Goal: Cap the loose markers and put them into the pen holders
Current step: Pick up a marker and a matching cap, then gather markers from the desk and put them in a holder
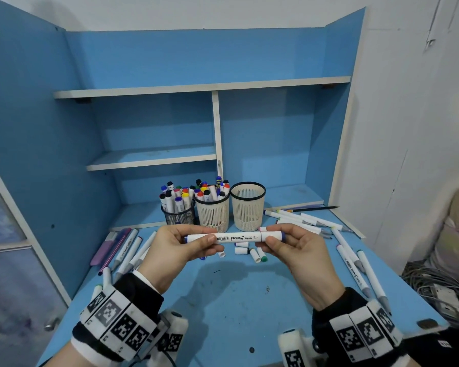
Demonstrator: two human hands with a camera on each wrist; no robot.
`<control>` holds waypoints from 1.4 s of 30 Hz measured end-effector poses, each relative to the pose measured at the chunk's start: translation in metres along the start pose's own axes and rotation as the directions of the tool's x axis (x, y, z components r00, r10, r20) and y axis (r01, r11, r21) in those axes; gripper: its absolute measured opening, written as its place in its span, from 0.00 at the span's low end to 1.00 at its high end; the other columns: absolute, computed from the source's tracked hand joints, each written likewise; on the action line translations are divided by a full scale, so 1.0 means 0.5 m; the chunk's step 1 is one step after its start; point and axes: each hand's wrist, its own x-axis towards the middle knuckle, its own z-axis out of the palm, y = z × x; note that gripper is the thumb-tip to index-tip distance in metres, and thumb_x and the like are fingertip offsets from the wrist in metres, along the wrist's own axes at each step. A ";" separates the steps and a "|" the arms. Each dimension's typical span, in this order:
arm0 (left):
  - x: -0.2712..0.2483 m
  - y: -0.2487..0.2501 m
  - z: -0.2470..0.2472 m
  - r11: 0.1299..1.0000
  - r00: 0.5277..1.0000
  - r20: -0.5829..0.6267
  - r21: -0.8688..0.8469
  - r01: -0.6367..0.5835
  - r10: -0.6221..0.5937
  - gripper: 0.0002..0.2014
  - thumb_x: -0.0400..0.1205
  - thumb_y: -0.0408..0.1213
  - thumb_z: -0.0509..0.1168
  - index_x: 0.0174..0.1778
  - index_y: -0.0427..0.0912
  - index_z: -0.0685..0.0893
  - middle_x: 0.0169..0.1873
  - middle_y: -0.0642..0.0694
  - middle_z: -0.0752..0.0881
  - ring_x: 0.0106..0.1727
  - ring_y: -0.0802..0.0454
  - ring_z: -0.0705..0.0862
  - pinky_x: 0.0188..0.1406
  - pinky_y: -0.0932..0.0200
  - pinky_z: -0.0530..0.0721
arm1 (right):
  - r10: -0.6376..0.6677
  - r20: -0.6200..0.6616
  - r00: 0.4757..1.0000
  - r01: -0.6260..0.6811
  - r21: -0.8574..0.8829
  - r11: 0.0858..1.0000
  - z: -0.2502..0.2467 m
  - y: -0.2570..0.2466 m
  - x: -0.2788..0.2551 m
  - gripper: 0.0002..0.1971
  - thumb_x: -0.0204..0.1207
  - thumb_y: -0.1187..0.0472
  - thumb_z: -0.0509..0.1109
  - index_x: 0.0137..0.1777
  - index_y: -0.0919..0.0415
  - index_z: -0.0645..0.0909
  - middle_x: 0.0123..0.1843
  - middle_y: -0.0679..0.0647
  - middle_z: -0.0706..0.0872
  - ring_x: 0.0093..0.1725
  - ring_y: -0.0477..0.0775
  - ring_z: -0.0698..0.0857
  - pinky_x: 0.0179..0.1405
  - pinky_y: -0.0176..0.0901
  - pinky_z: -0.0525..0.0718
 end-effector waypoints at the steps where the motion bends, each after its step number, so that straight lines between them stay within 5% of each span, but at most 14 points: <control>1: -0.001 -0.002 0.001 1.000 1.000 -0.003 0.004 -0.004 0.004 0.07 0.74 0.20 0.67 0.41 0.31 0.88 0.35 0.31 0.90 0.35 0.42 0.91 0.39 0.61 0.90 | -0.005 -0.004 1.000 0.005 -0.005 1.000 0.002 0.003 0.000 0.08 0.74 0.79 0.67 0.48 0.69 0.83 0.40 0.59 0.92 0.39 0.55 0.91 0.40 0.34 0.87; 8: -0.009 0.018 -0.002 0.996 0.998 -0.024 0.062 -0.064 0.066 0.05 0.74 0.20 0.68 0.42 0.31 0.86 0.32 0.36 0.90 0.33 0.43 0.90 0.35 0.62 0.89 | 0.086 0.130 0.988 -0.077 -0.068 0.995 -0.002 -0.004 0.006 0.07 0.73 0.74 0.70 0.49 0.67 0.84 0.41 0.62 0.92 0.41 0.54 0.90 0.45 0.37 0.87; 11: -0.005 0.040 0.000 0.990 0.992 -0.036 0.077 -0.118 0.121 0.09 0.73 0.18 0.69 0.46 0.31 0.82 0.31 0.37 0.90 0.32 0.43 0.90 0.33 0.62 0.88 | 0.064 0.244 0.968 0.027 -0.355 0.934 0.009 -0.014 0.014 0.09 0.73 0.70 0.73 0.47 0.55 0.88 0.39 0.61 0.91 0.37 0.48 0.84 0.43 0.41 0.79; 13: 0.000 0.055 0.004 0.985 0.991 -0.030 0.118 -0.128 0.133 0.11 0.71 0.18 0.70 0.47 0.33 0.80 0.30 0.37 0.89 0.31 0.43 0.90 0.33 0.60 0.89 | 0.042 0.345 0.938 0.154 -0.522 0.839 0.022 -0.016 0.018 0.08 0.73 0.63 0.74 0.47 0.48 0.88 0.39 0.59 0.90 0.31 0.41 0.77 0.37 0.33 0.73; 15: 0.004 0.066 0.009 0.965 0.989 -0.007 0.218 -0.144 0.149 0.12 0.70 0.19 0.72 0.47 0.33 0.80 0.29 0.36 0.89 0.30 0.44 0.90 0.32 0.60 0.89 | 0.031 0.427 0.904 0.257 -0.599 0.759 0.039 -0.017 0.020 0.07 0.74 0.58 0.74 0.51 0.47 0.87 0.34 0.54 0.89 0.26 0.37 0.73 0.30 0.25 0.67; 18: 0.011 0.075 0.001 0.931 0.987 0.003 0.333 -0.150 0.158 0.13 0.71 0.21 0.73 0.47 0.33 0.80 0.31 0.34 0.89 0.31 0.44 0.90 0.32 0.58 0.89 | 0.044 0.453 0.891 0.289 -0.638 0.714 0.059 -0.009 0.031 0.09 0.75 0.57 0.73 0.55 0.50 0.86 0.29 0.44 0.86 0.27 0.37 0.76 0.29 0.27 0.69; 21: 0.026 0.069 -0.038 0.881 0.995 -0.003 0.465 -0.091 0.104 0.15 0.68 0.24 0.77 0.47 0.37 0.81 0.34 0.36 0.90 0.34 0.45 0.89 0.39 0.56 0.90 | 0.066 0.413 0.909 0.261 -0.685 0.680 0.070 0.011 0.060 0.10 0.75 0.58 0.73 0.56 0.53 0.85 0.33 0.55 0.88 0.29 0.45 0.76 0.30 0.37 0.75; 25: 0.045 0.029 -0.142 0.606 0.987 -0.132 0.794 0.047 0.096 0.10 0.67 0.32 0.79 0.36 0.44 0.83 0.33 0.47 0.87 0.38 0.51 0.85 0.46 0.57 0.84 | 0.016 0.339 0.941 0.246 -0.712 0.658 0.085 0.024 0.097 0.14 0.74 0.61 0.74 0.59 0.60 0.83 0.39 0.56 0.83 0.31 0.43 0.76 0.30 0.30 0.78; 28: 0.038 -0.005 -0.222 0.445 0.963 -0.270 0.862 0.243 -0.001 0.09 0.69 0.35 0.77 0.34 0.42 0.82 0.33 0.49 0.83 0.42 0.49 0.81 0.40 0.62 0.75 | -0.081 0.330 0.940 0.307 -0.722 0.620 0.102 0.007 0.118 0.14 0.74 0.63 0.73 0.59 0.59 0.81 0.42 0.53 0.84 0.36 0.44 0.78 0.35 0.28 0.76; 32: 0.018 -0.048 -0.294 0.255 0.885 -0.421 0.849 0.462 -0.200 0.14 0.69 0.39 0.77 0.29 0.43 0.76 0.33 0.45 0.78 0.36 0.49 0.74 0.29 0.63 0.70 | -0.205 0.331 0.921 0.388 -0.737 0.553 0.129 -0.016 0.156 0.16 0.75 0.66 0.72 0.60 0.59 0.73 0.47 0.54 0.84 0.42 0.53 0.82 0.50 0.49 0.83; 37: 0.004 -0.074 -0.322 0.195 0.843 -0.472 0.829 0.524 -0.257 0.12 0.71 0.34 0.75 0.44 0.40 0.79 0.41 0.43 0.79 0.40 0.50 0.78 0.39 0.59 0.80 | -0.287 0.296 0.911 0.411 -0.710 0.572 0.149 -0.016 0.215 0.18 0.78 0.65 0.68 0.66 0.59 0.70 0.50 0.60 0.86 0.50 0.60 0.86 0.54 0.58 0.85; 42: 0.005 -0.087 -0.338 0.282 0.813 -0.514 0.766 0.578 -0.272 0.18 0.68 0.35 0.78 0.49 0.36 0.81 0.44 0.41 0.81 0.46 0.45 0.84 0.48 0.53 0.87 | -0.396 0.211 0.894 0.416 -0.720 0.555 0.143 -0.004 0.272 0.13 0.81 0.61 0.64 0.62 0.65 0.72 0.51 0.63 0.85 0.50 0.62 0.85 0.55 0.59 0.83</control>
